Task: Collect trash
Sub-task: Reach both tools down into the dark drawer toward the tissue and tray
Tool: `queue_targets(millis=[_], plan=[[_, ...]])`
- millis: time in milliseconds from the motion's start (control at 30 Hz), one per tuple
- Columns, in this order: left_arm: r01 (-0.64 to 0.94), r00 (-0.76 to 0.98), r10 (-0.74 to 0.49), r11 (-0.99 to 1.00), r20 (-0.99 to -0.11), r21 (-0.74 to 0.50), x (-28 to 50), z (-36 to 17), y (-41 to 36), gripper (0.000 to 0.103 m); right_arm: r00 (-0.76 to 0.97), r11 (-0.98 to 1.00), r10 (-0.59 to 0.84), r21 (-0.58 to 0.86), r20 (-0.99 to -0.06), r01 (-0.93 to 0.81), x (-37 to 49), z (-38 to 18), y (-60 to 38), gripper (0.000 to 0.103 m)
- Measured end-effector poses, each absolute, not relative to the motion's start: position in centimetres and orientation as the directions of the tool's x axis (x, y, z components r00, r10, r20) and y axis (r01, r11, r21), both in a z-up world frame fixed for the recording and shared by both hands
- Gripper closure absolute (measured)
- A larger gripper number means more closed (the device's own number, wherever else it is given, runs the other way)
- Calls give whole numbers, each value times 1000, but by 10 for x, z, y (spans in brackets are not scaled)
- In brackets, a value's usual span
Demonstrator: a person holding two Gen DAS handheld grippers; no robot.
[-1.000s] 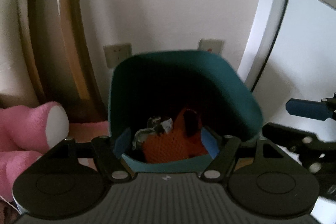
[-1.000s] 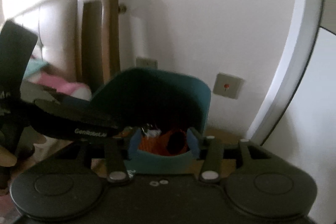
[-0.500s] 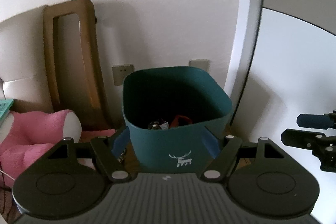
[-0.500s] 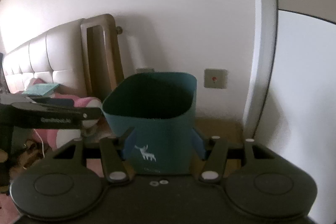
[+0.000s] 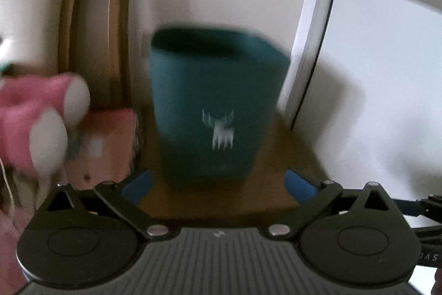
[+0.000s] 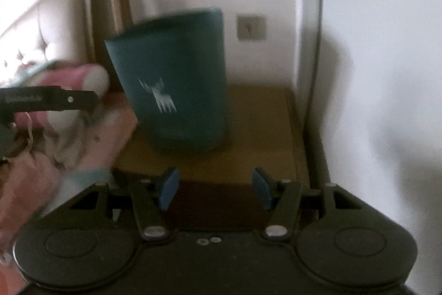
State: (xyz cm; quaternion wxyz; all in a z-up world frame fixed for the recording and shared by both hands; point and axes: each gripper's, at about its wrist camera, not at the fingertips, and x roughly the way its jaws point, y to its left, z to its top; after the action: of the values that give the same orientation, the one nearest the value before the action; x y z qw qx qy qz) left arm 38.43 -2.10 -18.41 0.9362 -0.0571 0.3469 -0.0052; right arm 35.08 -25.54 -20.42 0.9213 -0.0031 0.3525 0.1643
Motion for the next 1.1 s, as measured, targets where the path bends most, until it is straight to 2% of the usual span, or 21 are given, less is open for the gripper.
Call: queue_targets(millis=[200, 367, 633, 1100], plan=[[3, 695, -56, 997, -717, -74, 373, -271, -45, 0, 596, 956, 274, 148, -754, -252, 349, -290, -271, 41], [60, 614, -72, 997, -786, -43, 362, -365, -69, 0, 467, 969, 234, 166, -853, -183, 357, -372, -281, 41], [158, 491, -55, 987, -869, 26, 346, -511, -108, 0, 373, 986, 162, 131, -914, -108, 368, -499, -290, 41], [201, 326, -98, 979, -940, -32, 339, -701, -142, 0, 217, 991, 128, 117, -968, -64, 374, -679, -292, 41]])
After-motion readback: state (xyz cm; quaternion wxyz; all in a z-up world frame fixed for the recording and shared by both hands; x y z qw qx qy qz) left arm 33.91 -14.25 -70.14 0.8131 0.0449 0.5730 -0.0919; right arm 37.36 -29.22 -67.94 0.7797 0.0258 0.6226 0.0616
